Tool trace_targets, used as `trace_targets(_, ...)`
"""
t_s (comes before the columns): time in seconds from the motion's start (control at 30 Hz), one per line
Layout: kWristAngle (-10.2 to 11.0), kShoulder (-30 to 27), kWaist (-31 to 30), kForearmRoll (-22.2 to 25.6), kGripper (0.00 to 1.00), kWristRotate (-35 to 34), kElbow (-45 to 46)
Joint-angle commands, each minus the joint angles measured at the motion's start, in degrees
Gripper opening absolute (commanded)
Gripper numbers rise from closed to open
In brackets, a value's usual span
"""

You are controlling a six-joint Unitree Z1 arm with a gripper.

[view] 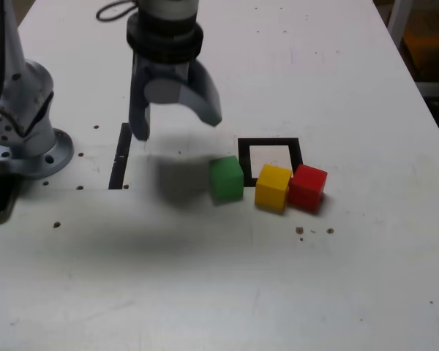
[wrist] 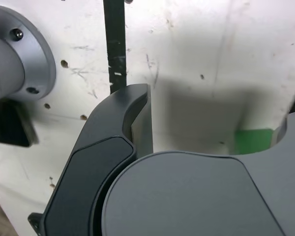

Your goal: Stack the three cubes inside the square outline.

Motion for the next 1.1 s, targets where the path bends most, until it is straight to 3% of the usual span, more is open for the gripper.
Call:
trace_targets(0.0,0.32,-0.30,-0.60,1.54,0.91,-1.09,-2.26)
trace_targets(0.27,1.81,0.22,-3.18,7.75,0.91,-5.91,-10.86)
trace_targets(0.57,1.84,3.05,-5.81,12.90,0.89,-10.57,-17.50)
trace_targets(1.07,0.52,10.81,-12.86,13.28,0.89,-16.71,-28.78)
